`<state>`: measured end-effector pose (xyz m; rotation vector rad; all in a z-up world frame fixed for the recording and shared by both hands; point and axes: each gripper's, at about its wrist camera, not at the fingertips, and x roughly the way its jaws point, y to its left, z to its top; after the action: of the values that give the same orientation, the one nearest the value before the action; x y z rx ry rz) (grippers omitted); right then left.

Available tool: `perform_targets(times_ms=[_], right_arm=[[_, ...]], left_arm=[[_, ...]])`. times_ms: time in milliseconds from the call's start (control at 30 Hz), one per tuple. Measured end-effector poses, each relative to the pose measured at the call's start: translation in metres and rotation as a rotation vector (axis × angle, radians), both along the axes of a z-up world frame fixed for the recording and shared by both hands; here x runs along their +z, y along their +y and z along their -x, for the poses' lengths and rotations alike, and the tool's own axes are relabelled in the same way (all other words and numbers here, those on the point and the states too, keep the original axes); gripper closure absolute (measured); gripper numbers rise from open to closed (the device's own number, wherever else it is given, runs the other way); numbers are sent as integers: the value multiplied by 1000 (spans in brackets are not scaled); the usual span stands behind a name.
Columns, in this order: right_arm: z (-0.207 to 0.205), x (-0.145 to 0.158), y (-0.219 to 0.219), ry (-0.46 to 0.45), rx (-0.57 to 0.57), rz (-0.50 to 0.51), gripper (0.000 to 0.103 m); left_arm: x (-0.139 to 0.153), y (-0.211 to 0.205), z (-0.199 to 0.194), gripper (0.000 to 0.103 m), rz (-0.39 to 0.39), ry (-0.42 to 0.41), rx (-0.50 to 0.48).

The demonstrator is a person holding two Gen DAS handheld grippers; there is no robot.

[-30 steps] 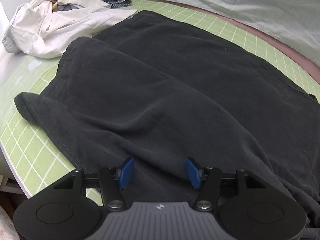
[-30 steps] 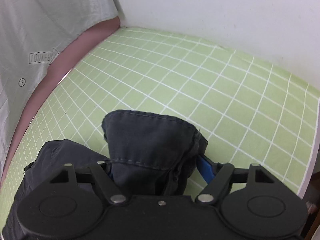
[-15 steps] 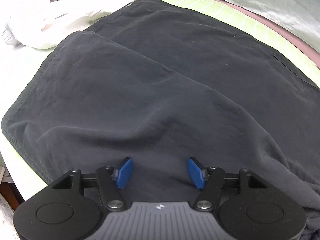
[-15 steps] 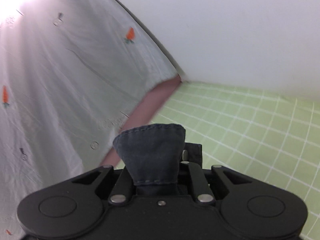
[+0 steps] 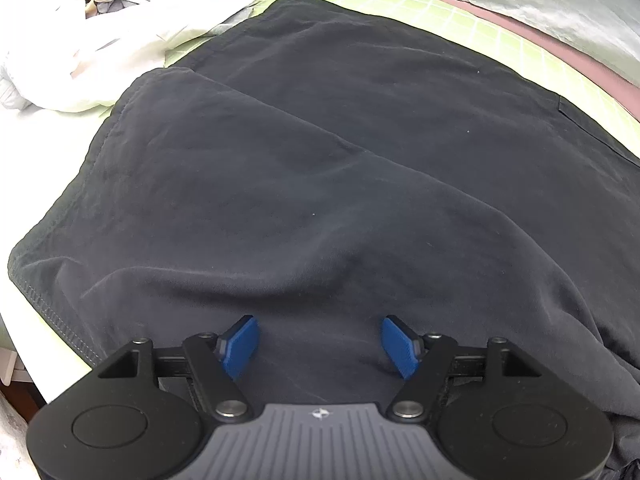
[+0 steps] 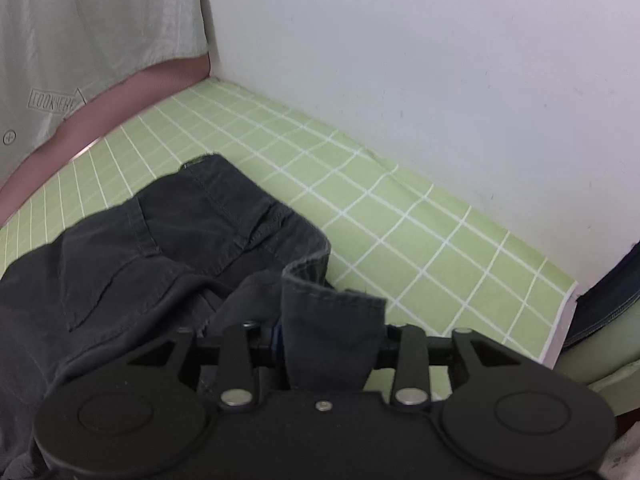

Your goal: Fold clothes

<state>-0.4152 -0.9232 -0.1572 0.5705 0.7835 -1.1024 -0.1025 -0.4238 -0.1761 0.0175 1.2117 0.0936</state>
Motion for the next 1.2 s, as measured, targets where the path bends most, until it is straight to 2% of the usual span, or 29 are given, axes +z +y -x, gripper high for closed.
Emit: perform_targets(times_ms=[100,167,233,433,600,767,933,1067,1133,1167,1200], right_arm=[[-18,26,-7,-2,26,147,49],[-29,35,-17,-14,62,205,46],[-46,26,-34,-23,123,169,40],[-97,-3,-88,-48,306,57,40],[-132,-34,-127,-12,386,17,38],[-151,-45,-143,13,430,0,31],[-157,-53,-149,5,444,-24,29],[-160,-60,-152,9,450,-48,30],[-159,-61,-156,-25,448,-73,35],[-160,-60,-158,-26,458,-78,41],[-163,-59,-159,-18,480,-83,52]], left_arm=[[0,-6,-4,27,-22,8,7],[-2,-11,-6,23,-39,14,11],[-2,-12,-6,21,-49,19,20],[-3,-15,-9,15,-78,35,28],[-3,-22,-13,12,-129,50,8],[-2,-31,-17,12,-184,73,-9],[-3,-43,-21,12,-249,91,-43],[-5,-49,-24,12,-278,106,-51],[-6,-50,-26,12,-284,110,-48],[-7,-51,-26,12,-287,111,-47],[-7,-52,-26,12,-290,111,-45]])
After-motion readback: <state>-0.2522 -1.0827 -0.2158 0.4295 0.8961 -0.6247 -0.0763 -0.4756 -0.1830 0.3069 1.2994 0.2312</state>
